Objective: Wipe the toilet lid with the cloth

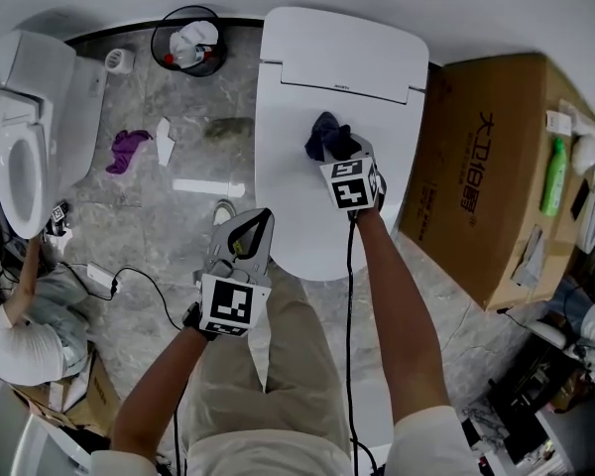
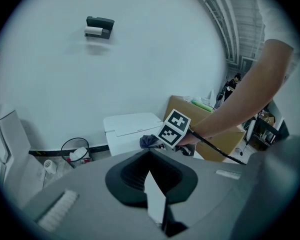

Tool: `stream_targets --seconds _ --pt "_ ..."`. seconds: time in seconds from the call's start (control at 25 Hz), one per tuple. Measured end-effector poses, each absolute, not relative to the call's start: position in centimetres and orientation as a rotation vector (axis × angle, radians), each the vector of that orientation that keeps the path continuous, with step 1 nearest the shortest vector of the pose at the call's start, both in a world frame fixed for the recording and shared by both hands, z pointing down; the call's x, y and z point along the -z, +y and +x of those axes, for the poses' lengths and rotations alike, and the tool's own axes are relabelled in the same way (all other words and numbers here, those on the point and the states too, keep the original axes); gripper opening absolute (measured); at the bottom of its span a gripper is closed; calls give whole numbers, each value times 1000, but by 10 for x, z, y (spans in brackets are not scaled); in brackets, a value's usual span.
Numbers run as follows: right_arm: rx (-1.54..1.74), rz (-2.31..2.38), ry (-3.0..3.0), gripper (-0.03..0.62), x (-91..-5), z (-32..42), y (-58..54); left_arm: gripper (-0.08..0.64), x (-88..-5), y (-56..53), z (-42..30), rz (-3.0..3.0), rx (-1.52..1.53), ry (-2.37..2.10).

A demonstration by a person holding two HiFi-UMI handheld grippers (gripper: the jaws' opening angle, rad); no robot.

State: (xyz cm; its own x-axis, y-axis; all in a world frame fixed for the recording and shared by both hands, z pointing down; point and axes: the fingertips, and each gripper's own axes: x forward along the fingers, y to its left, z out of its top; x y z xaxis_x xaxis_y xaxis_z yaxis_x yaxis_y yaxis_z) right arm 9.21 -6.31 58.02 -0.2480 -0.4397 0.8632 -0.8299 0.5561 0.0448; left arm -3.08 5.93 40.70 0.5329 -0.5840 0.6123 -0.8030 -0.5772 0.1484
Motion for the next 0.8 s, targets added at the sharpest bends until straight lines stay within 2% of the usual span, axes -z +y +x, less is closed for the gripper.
stream_targets --seconds 0.8 --pt "-536 1033 -1799 132 -581 151 -62 0 -417 58 -26 2306 -709 -1160"
